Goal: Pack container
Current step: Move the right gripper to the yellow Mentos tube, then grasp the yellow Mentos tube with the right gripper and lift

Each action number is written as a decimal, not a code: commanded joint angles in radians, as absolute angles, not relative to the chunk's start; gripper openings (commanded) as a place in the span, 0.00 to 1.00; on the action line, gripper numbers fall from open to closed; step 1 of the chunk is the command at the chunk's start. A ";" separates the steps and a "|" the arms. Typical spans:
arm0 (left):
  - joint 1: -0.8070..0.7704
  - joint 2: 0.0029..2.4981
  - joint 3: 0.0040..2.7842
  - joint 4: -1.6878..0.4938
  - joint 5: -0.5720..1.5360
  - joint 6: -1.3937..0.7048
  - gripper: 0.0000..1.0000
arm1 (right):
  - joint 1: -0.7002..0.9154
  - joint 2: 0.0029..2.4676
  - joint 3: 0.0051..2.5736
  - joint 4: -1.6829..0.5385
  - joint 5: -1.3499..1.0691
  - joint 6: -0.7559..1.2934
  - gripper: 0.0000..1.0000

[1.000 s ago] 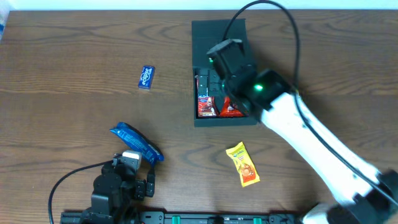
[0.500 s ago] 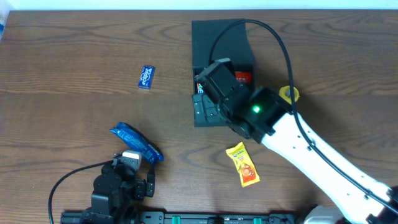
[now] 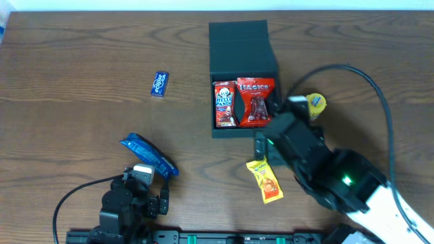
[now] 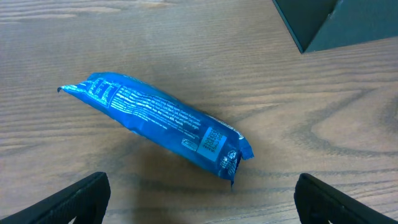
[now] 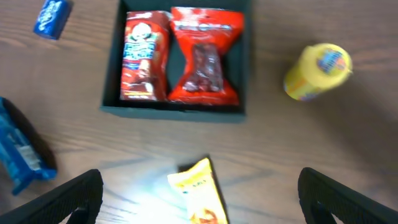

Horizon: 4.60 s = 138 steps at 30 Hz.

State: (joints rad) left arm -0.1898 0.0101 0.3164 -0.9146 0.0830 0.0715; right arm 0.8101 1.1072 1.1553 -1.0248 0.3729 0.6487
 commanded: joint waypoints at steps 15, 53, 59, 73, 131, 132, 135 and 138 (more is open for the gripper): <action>-0.183 0.004 0.275 -0.936 0.090 0.067 0.96 | 0.596 0.883 0.580 -0.662 0.654 0.670 0.99; -0.183 0.004 0.275 -0.936 0.090 0.067 0.95 | 0.154 1.456 0.313 0.505 0.201 0.117 0.99; -0.183 0.004 0.275 -0.936 0.090 0.067 0.95 | 0.147 1.515 0.338 0.558 0.192 0.112 0.99; -0.183 0.004 0.275 -0.936 0.090 0.067 0.95 | 0.102 1.655 0.476 0.558 0.164 0.088 0.99; -0.183 0.004 0.275 -0.936 0.090 0.067 0.95 | 0.309 1.053 0.890 -0.603 0.119 0.223 0.01; -0.183 0.004 0.275 -0.936 0.090 0.067 0.95 | 0.329 1.054 0.921 -0.638 0.081 0.236 0.02; -0.183 0.004 0.275 -0.936 0.090 0.067 0.95 | 0.393 1.073 0.997 -0.726 0.025 0.312 0.01; -0.183 0.004 0.275 -0.936 0.090 0.067 0.95 | 0.463 1.121 1.068 -0.820 0.006 0.445 0.01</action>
State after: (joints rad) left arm -0.1898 0.0101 0.3161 -0.9134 0.0830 0.0715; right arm 0.4156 1.0916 1.0065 -0.7982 0.0578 0.3012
